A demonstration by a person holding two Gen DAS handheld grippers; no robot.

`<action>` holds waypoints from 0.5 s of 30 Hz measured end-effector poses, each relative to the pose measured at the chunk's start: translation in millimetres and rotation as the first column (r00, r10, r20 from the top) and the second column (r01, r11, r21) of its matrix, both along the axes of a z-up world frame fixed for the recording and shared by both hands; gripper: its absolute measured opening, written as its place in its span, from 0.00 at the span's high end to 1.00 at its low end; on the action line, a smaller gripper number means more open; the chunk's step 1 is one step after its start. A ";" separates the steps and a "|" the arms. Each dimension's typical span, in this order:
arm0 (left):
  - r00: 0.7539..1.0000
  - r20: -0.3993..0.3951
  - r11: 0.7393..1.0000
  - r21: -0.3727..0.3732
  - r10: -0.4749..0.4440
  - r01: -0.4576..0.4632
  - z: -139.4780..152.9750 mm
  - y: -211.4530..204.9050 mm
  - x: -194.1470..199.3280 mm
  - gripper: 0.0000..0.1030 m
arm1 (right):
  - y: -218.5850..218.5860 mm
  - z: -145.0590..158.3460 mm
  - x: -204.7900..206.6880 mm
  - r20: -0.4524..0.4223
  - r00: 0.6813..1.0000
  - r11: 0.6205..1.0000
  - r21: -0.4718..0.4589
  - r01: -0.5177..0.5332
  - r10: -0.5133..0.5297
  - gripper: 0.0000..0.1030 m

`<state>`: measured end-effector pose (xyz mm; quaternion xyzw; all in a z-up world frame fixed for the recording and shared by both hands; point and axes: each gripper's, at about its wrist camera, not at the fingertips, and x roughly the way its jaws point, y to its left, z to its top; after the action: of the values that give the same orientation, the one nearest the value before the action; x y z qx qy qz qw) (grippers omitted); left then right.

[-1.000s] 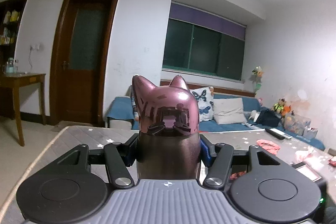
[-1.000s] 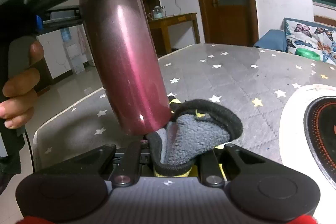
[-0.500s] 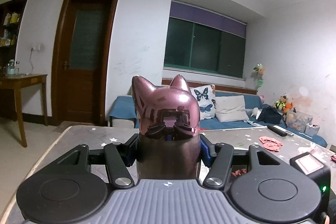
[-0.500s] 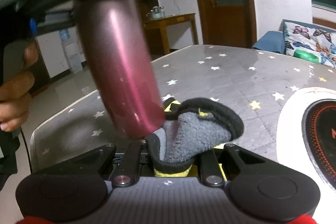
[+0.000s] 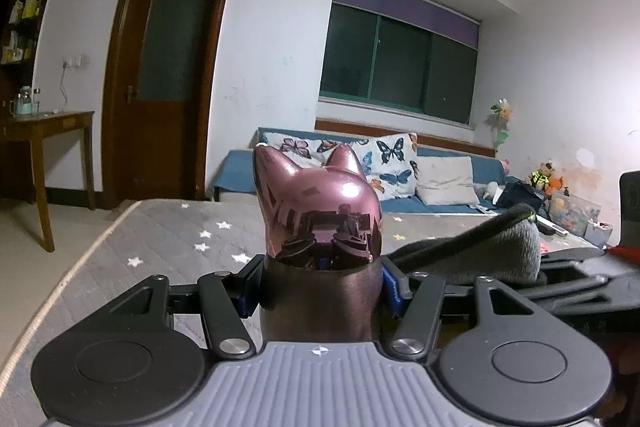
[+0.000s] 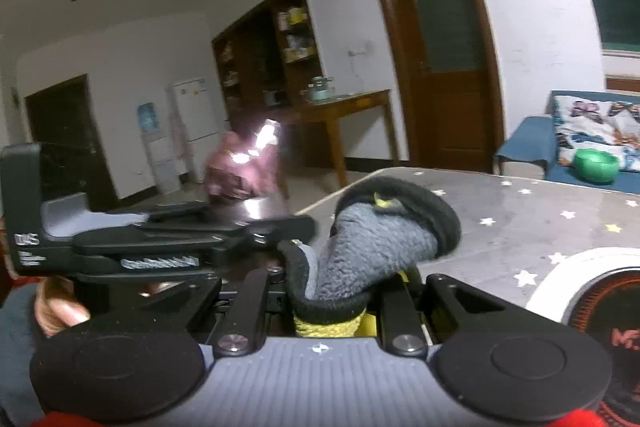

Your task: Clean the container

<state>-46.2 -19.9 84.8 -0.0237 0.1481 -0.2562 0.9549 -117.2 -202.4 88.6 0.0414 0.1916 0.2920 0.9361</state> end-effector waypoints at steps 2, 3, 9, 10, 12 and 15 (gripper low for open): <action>1.000 0.007 1.000 0.010 -0.010 0.010 -0.7 0.9 -2.3 0.41 | 6.4 -7.3 -0.8 -0.009 1.000 0.999 -0.020 -0.025 0.025 0.84; 1.000 0.005 1.000 0.005 -0.013 0.013 -0.6 2.7 -2.8 0.41 | 11.4 -14.2 -1.7 -0.026 0.999 0.999 -0.039 -0.031 0.030 0.85; 0.999 0.015 0.999 0.011 -0.037 0.037 -0.4 10.0 -10.8 0.41 | 16.9 -46.4 2.6 -0.127 0.992 0.996 -0.077 -0.038 0.028 0.85; 0.999 0.029 0.999 0.019 -0.042 0.042 0.8 10.1 -13.7 0.41 | 16.6 -49.7 3.8 -0.144 0.989 0.996 -0.077 -0.040 0.028 0.85; 0.997 0.049 0.998 0.028 -0.056 0.054 5.0 11.0 -19.8 0.39 | 14.7 -54.7 7.2 -0.173 0.985 0.997 -0.071 -0.041 0.028 0.85; 0.996 0.075 0.997 0.048 -0.057 0.053 9.6 12.7 -29.0 0.39 | 5.6 -46.2 9.0 -0.172 0.985 0.999 -0.018 -0.034 0.031 0.85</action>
<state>-75.2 -7.1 94.4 0.0121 0.1181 -0.2797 0.9527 -108.3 -196.8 42.4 0.0533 0.2755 0.3006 0.9115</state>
